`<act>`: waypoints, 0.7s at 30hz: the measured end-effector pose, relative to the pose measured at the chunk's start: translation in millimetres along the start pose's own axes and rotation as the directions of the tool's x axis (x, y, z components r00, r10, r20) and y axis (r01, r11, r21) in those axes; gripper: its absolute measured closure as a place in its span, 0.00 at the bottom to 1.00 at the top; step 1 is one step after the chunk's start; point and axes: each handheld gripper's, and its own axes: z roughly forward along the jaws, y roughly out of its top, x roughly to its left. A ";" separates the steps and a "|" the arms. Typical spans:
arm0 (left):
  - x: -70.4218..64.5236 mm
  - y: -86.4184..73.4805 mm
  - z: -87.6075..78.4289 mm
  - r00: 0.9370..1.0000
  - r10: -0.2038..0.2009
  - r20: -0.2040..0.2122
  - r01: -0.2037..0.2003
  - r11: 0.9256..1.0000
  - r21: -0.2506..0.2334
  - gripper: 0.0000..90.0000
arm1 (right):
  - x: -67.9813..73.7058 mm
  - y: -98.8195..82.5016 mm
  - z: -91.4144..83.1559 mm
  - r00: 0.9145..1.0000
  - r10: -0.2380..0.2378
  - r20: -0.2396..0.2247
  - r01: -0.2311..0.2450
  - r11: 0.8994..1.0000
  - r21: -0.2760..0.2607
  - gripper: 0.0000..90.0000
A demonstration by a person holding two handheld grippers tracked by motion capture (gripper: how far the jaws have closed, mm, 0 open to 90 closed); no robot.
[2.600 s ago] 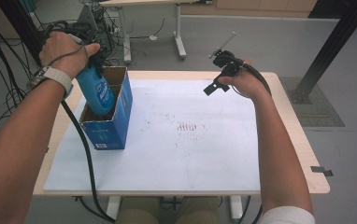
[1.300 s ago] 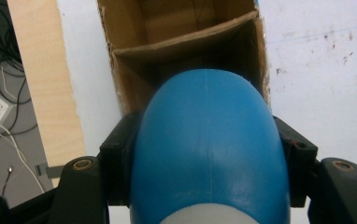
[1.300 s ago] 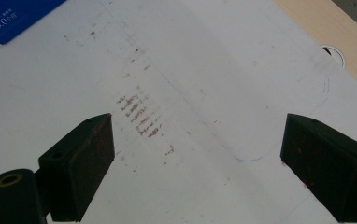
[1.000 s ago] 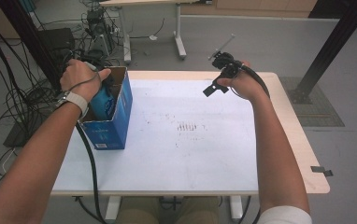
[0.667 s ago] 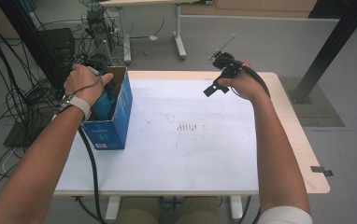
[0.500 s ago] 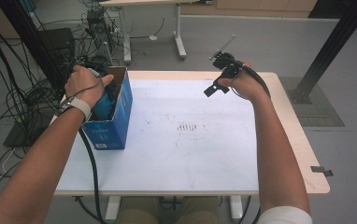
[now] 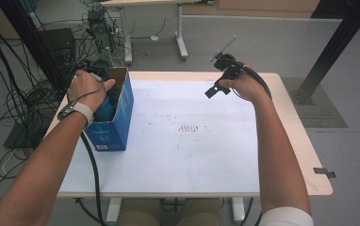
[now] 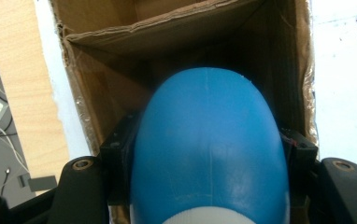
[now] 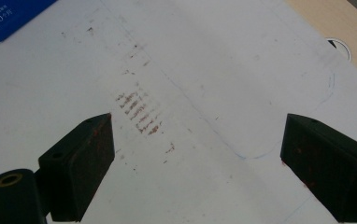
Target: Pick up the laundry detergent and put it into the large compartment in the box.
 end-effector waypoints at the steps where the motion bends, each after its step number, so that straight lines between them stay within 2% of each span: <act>1: 0.6 0.6 1.3 1.000 -0.001 0.002 0.001 1.000 0.004 0.42 | 0.0 -0.1 0.0 1.000 0.000 0.000 0.000 1.000 0.000 0.11; 15: -0.4 1.1 13.4 1.000 0.003 0.001 -0.003 1.000 0.017 0.42 | -2.6 -4.1 1.3 1.000 0.010 -0.004 -0.010 1.000 -0.003 0.11; 21: 0.1 -0.5 20.7 1.000 0.006 0.016 -0.006 1.000 0.015 0.42 | -2.4 -3.5 2.1 1.000 0.010 -0.004 -0.010 1.000 0.000 0.11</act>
